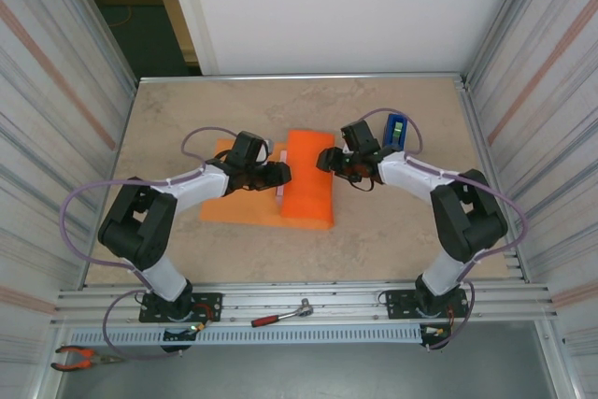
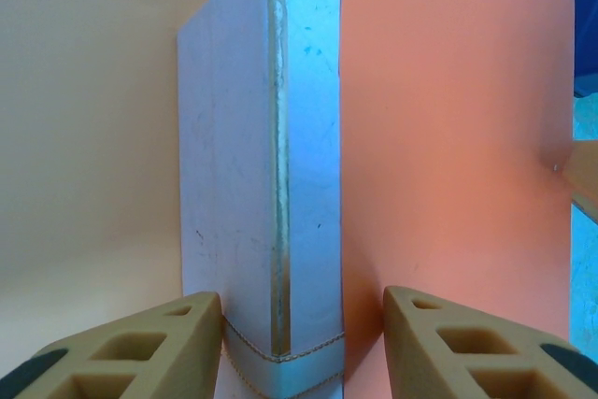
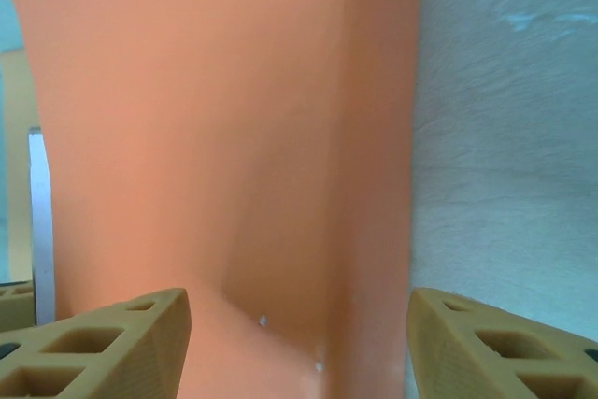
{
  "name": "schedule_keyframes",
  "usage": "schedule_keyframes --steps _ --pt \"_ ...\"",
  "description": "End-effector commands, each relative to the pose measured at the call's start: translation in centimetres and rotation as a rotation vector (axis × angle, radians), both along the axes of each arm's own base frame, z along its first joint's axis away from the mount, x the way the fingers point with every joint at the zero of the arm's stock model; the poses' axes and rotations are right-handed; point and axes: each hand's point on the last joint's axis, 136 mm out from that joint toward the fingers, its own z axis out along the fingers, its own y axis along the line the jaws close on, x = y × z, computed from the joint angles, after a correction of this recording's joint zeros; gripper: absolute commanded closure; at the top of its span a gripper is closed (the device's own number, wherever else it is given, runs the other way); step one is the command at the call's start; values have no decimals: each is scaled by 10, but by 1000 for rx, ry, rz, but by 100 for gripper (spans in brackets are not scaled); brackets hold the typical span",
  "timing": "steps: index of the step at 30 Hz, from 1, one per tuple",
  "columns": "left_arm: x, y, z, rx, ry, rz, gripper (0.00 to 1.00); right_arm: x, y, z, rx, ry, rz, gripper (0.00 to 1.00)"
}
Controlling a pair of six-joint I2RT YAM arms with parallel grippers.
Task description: Wrap the gift box in paper
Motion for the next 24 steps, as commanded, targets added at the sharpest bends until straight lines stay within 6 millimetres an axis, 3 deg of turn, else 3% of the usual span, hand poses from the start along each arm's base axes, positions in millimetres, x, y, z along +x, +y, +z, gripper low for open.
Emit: schedule_keyframes --steps 1,5,10,16,20,24 --pt "-18 15 -26 86 87 9 53 -9 -1 26 -17 -68 32 40" --pt "-16 17 -27 90 79 0 56 -24 21 21 -43 -62 109 51" --pt "-15 18 -26 94 76 -8 58 -32 43 2 -45 -33 155 70" --pt "-11 18 -17 91 58 -26 61 -39 53 -16 -66 -5 182 81" --pt "3 24 5 83 -5 -28 51 -42 50 -24 -78 8 182 84" --pt "26 30 31 53 -55 -19 34 -45 48 -27 -85 15 184 85"
